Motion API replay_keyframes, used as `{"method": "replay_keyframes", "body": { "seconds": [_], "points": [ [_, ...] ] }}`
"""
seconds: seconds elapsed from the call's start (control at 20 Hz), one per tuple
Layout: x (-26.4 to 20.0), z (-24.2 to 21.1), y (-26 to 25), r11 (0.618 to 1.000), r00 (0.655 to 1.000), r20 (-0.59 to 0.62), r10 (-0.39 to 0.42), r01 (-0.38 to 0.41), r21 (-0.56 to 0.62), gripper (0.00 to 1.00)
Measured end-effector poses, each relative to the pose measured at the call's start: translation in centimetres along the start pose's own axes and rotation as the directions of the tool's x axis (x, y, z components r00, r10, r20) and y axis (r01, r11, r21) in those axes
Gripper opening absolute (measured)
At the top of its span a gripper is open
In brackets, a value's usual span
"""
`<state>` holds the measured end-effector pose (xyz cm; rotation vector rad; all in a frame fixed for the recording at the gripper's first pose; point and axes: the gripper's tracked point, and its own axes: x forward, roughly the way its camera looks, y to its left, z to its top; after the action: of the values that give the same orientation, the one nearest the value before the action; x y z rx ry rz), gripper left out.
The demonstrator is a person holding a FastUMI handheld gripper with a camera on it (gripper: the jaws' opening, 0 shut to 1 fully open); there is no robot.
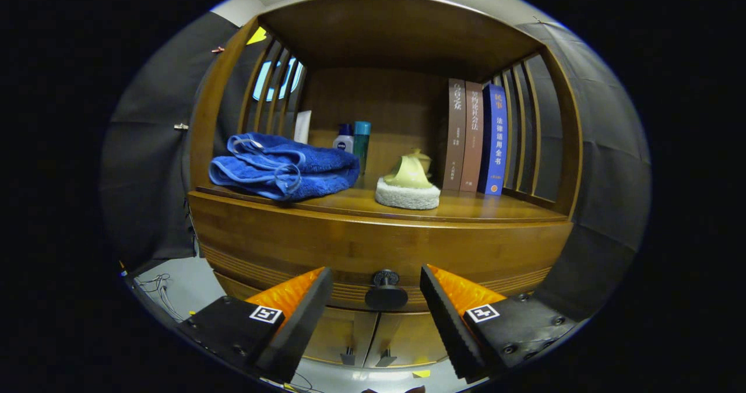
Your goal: Pull open the drawer, take out the items inside it, and place them on the countertop above the cabinet.
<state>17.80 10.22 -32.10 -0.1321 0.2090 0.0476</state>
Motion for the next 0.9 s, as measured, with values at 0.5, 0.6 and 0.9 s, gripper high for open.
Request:
{"method": "replay_keyframes", "body": {
  "seconds": [0.5, 0.6, 0.9],
  "points": [
    [-12.2, 12.5, -3.5, 0.998, 0.995, 0.102, 0.0, -0.006, 0.059, 0.98],
    [-14.2, 14.2, -3.9, 0.998, 0.996, 0.089, 0.007, -0.012, 0.057, 0.99],
    [-19.8, 18.2, -5.5, 0.999, 0.993, 0.119, -0.008, 0.002, 0.049, 0.98]
  ]
}}
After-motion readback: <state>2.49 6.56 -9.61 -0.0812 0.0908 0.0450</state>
